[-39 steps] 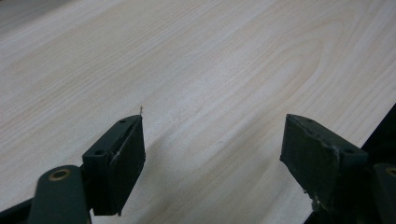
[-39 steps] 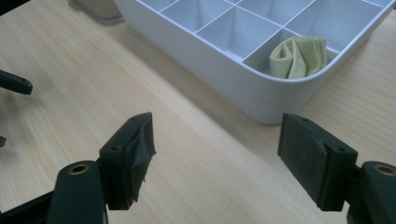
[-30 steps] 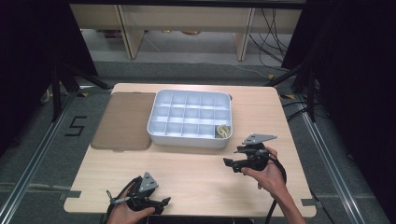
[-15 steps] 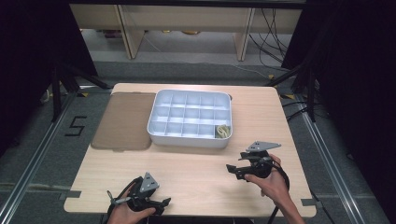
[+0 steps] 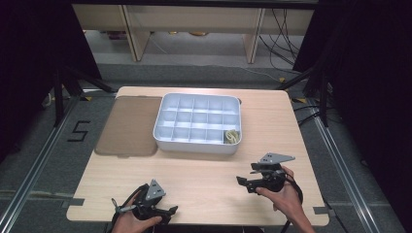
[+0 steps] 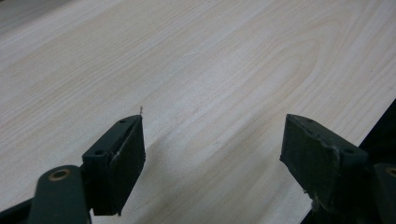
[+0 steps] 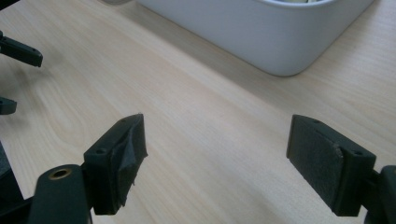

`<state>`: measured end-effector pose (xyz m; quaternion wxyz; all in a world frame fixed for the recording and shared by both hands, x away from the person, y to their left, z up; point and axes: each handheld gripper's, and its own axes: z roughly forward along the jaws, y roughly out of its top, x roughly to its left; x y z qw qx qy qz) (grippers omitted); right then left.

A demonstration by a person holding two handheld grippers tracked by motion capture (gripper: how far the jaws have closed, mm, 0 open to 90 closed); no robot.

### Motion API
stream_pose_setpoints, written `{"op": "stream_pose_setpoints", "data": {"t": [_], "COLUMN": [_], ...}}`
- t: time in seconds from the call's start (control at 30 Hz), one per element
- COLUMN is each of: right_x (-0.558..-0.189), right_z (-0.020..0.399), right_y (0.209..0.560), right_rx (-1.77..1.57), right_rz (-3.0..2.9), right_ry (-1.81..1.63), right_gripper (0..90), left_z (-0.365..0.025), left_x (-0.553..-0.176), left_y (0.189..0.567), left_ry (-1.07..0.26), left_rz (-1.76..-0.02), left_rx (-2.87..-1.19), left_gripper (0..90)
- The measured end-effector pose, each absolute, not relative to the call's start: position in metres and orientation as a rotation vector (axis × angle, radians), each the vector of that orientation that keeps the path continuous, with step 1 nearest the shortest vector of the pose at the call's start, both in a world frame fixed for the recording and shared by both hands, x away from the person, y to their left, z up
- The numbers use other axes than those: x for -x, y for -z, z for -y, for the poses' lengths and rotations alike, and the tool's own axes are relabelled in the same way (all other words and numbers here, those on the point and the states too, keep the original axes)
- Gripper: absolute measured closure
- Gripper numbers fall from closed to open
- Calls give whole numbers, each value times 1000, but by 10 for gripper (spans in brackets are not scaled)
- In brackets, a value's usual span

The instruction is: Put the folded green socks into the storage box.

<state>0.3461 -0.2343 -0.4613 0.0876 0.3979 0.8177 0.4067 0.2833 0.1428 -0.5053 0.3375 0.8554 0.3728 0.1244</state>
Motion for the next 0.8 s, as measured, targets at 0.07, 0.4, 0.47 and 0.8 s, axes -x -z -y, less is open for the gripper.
{"op": "stream_pose_setpoints", "data": {"t": [0.07, 0.4, 0.47, 0.8], "right_x": [-345, -336, -334, -324], "right_z": [235, 237, 237, 241], "right_y": [463, 472, 473, 482], "right_rx": [-1161, -1179, -1163, -1168], "right_rz": [-2442, -2441, -2443, -2460], "right_ry": [-1211, -1205, -1203, -1234], "right_gripper": [207, 206, 202, 166], "left_z": [-143, -143, -143, -142], "left_x": [-283, -283, -283, -283], "left_y": [505, 505, 506, 506], "left_ry": [-321, -320, -321, -322], "left_rz": [-972, -963, -973, -970], "left_rx": [-2228, -2233, -2227, -2226], "left_gripper": [210, 210, 210, 207]}}
